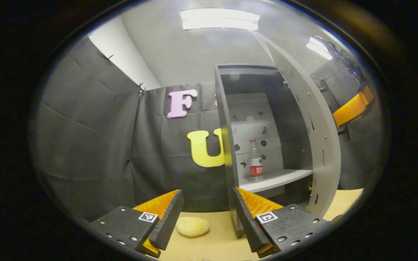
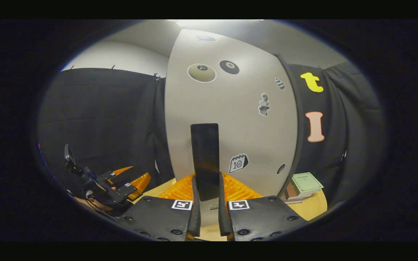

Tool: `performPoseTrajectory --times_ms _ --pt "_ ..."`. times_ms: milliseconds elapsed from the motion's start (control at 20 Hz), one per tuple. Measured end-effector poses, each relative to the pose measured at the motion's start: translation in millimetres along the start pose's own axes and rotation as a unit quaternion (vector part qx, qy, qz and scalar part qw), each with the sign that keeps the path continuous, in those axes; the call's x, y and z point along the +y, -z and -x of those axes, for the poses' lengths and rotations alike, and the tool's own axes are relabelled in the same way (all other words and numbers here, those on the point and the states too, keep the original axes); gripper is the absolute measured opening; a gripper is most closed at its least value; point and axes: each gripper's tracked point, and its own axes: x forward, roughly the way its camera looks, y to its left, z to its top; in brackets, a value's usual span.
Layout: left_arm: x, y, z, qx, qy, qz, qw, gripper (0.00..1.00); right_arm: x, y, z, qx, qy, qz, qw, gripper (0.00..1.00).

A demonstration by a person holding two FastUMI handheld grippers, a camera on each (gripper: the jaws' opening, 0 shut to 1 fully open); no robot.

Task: Open the cabinet door with the right hand, grasp the bottle in the cabinet with the left hand and place it on the coaster, then close the cabinet door with the right hand.

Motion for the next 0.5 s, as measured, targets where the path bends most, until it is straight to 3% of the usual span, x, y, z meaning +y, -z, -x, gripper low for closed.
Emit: performPoseTrajectory --times_ms 100,250,500 --pt "-13.1 -2.3 -0.4 -0.002 0.014 0.004 1.000 0.80 -3.6 0.0 9.2 -0.001 0.013 -0.001 1.000 0.19" --pt "-29.4 -7.5 2.7 -0.007 0.031 0.002 0.999 0.83 -11.4 0.8 20.3 -0.005 0.036 -0.002 0.999 0.25" --pt "-45.1 -10.0 11.1 -0.004 0.048 0.008 0.999 0.80 -26.3 7.9 30.3 -0.001 0.075 -0.008 0.997 0.18"
